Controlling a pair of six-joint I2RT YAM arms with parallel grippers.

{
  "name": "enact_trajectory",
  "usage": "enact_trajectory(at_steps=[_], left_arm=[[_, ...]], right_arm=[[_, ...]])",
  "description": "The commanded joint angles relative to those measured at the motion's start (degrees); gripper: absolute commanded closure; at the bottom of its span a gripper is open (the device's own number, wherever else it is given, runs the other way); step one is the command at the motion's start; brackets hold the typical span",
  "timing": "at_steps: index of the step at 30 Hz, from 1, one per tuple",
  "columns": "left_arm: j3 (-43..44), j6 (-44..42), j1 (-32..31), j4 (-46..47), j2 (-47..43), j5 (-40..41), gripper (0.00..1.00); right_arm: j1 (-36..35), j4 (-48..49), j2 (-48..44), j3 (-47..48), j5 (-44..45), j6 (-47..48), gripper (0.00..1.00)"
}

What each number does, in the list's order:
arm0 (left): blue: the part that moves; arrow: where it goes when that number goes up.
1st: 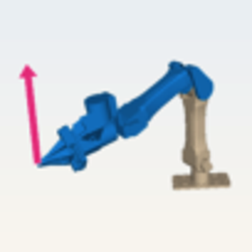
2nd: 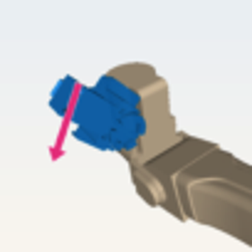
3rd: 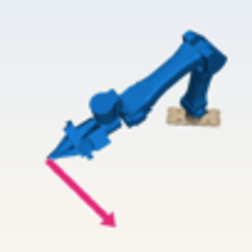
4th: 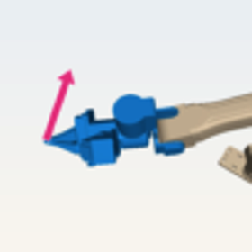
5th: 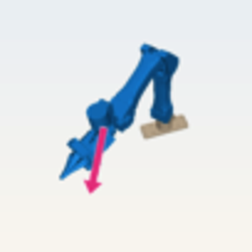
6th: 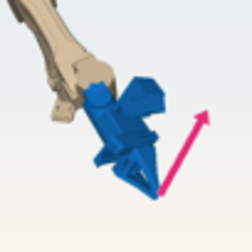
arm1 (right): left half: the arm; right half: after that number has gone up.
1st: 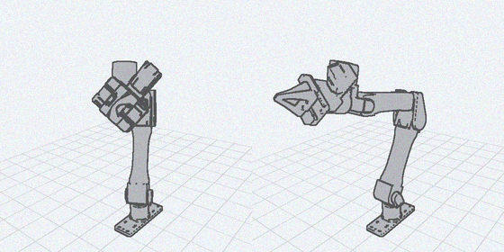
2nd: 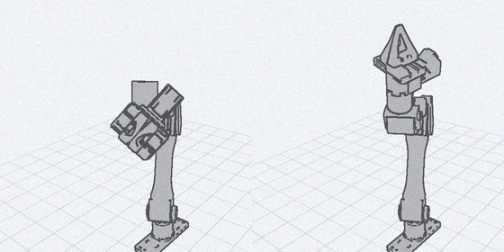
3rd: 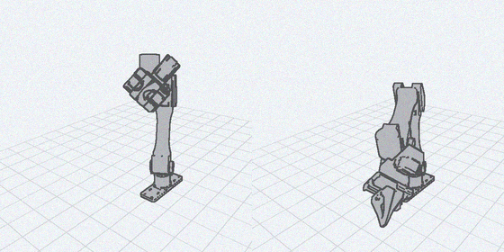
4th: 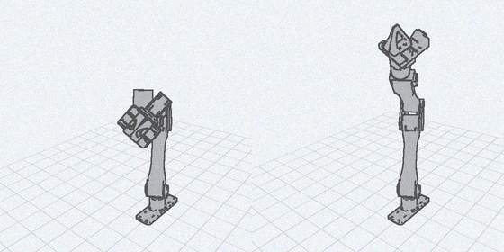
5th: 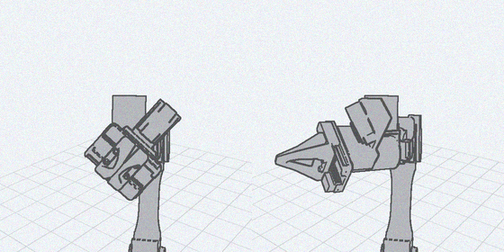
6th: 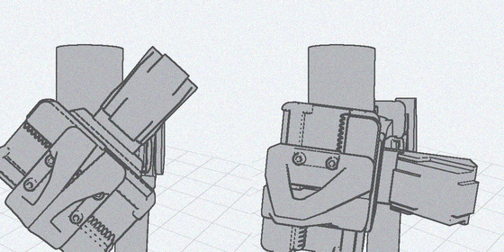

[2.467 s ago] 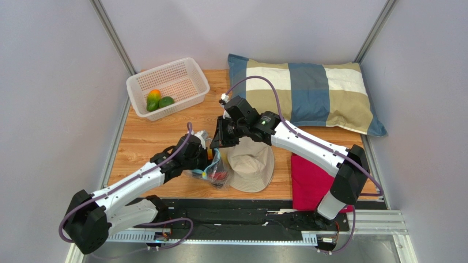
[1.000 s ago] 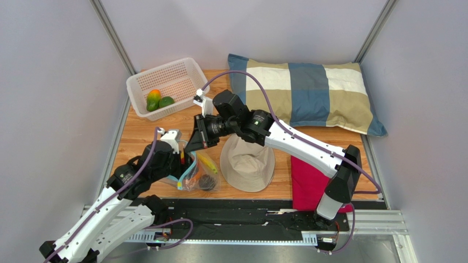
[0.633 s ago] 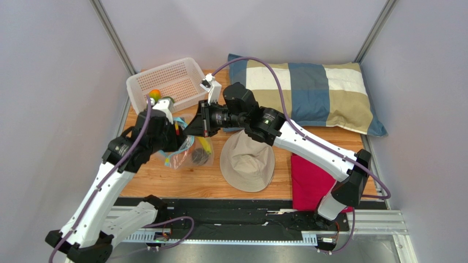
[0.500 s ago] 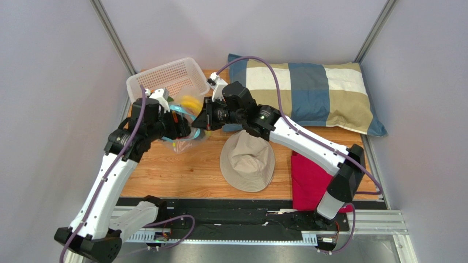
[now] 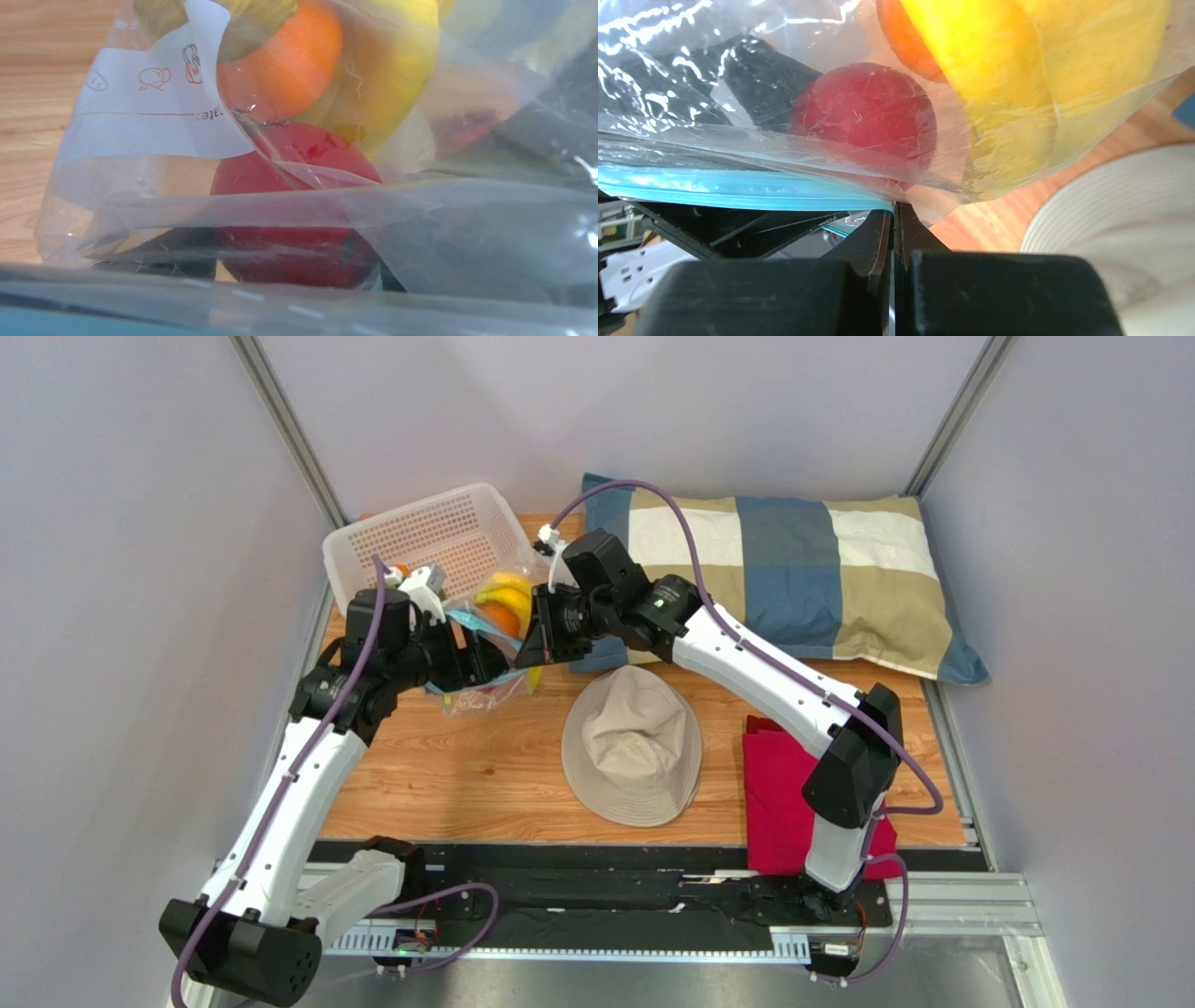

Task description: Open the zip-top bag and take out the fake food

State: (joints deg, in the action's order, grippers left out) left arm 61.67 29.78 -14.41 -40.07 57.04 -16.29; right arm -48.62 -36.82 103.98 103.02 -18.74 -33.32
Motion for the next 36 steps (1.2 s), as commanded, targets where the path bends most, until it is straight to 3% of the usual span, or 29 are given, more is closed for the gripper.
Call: enact_trajectory(at_steps=[1,4,8,17,20,30,36], left_arm=[[-2.0,3.5,-0.4,3.3,-8.0,-16.1,1.0],[-4.3,3.3,-0.5,2.3,-12.2,-17.6,1.0],[-5.5,0.6,-0.7,-5.8,-12.3,-20.4,1.0],[-9.5,-1.2,-0.8,-17.8,-11.8,-12.6,1.0],[-8.6,-1.4,-1.0,-18.8,-11.9,-9.2,1.0],[-5.5,-0.8,-0.9,-12.0,-19.6,-9.5,1.0],[-2.4,1.2,-0.9,-3.0,-22.4,-0.1,1.0]], right_arm=[[3.4,-12.3,3.3,0.9,5.3,2.2,1.0],[3.4,-13.5,3.0,0.0,1.8,0.9,1.0],[2.7,-12.6,0.5,0.8,0.4,1.1,1.0],[-4.5,-16.9,0.5,14.2,6.9,5.5,1.0],[-4.7,-17.4,0.4,15.9,6.0,2.0,1.0],[-5.2,-14.0,5.3,12.5,2.0,0.1,1.0],[-7.4,-13.9,2.9,7.7,6.5,3.3,1.0]])
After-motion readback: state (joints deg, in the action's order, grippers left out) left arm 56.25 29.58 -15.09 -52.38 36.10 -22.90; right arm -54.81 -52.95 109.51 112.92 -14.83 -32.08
